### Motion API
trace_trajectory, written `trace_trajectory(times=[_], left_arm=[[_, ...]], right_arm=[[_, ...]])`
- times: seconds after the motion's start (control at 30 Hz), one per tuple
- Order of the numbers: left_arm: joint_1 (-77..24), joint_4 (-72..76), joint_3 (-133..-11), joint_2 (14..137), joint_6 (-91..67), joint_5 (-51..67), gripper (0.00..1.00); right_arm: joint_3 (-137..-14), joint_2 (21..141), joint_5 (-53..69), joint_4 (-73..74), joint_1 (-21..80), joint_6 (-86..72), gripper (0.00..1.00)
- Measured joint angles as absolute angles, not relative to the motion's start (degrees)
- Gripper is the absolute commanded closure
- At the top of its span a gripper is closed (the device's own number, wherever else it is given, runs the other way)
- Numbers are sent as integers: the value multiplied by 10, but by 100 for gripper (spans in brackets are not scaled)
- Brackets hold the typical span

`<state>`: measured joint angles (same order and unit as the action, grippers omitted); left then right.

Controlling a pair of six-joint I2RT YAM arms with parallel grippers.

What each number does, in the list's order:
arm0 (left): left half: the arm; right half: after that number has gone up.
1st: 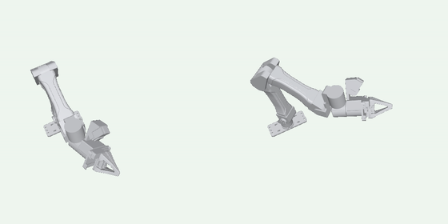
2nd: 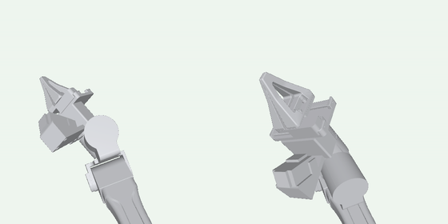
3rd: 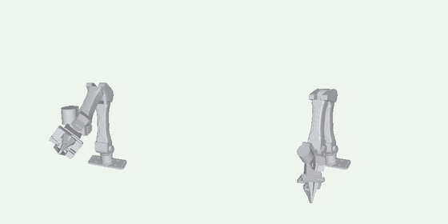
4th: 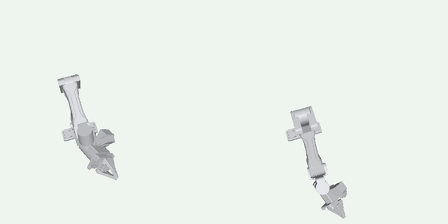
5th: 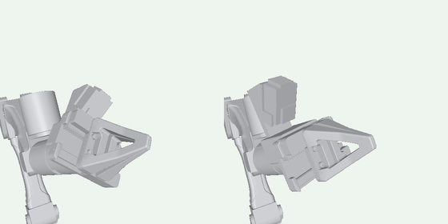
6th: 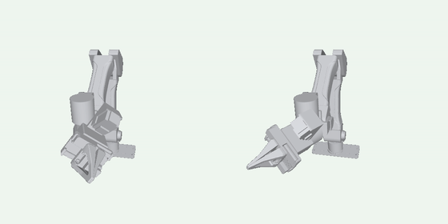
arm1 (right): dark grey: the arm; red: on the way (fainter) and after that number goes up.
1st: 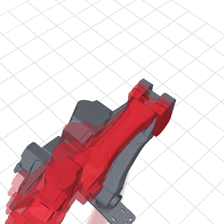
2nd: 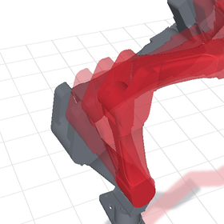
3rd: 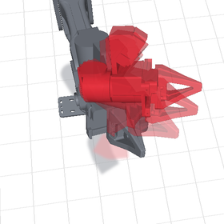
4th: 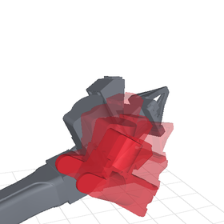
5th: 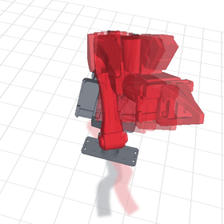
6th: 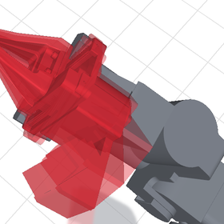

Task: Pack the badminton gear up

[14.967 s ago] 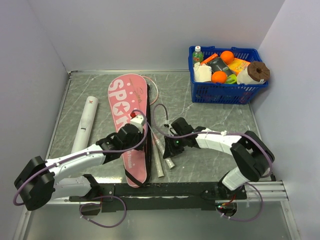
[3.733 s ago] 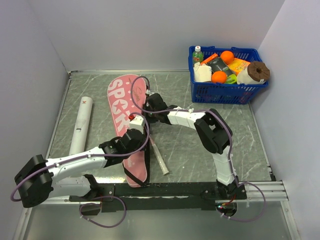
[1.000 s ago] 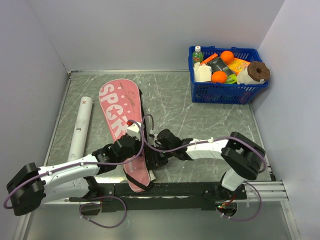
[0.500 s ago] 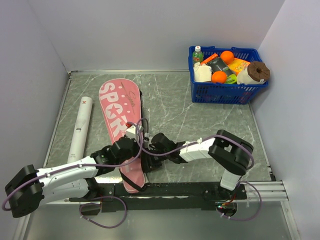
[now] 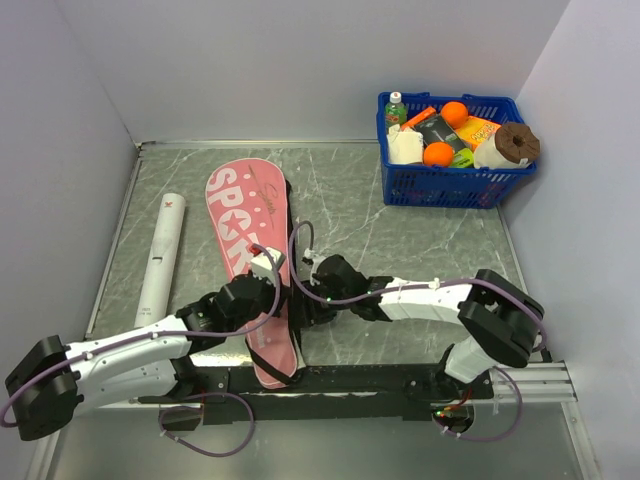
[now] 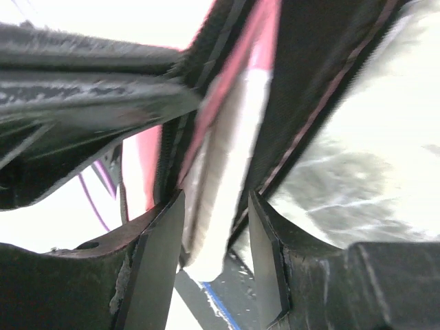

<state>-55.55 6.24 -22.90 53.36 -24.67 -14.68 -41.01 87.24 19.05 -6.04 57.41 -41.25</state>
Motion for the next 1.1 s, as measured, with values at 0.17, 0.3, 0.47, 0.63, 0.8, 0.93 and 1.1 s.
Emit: trace_trajectory(times=[0.17,0.3,0.47,0.63,0.8,0.93,1.1], left_arm=[[-556,62,-227,525,-246,-143,99],[-556,63,-227,524,-243,-141,99],[-556,65,-227,524,-240,-138,99],[-556,66,-227,524,-240,-138,99],[-556,70,-223,524,-240,-138,99],[-556,73,-218,524,-240,-137,99],[-556,75,-218,524,-240,-137,99]], right_arm=[[-385,857,177,-54,570,-408,64],[-350,851,182,-62,570,-412,68],[-324,851,196,-84,570,-422,69],[-314,851,213,-117,570,-431,69],[-314,851,233,-151,571,-442,69],[-314,854,242,-168,577,-450,70],[-314,868,250,-182,587,-456,71]])
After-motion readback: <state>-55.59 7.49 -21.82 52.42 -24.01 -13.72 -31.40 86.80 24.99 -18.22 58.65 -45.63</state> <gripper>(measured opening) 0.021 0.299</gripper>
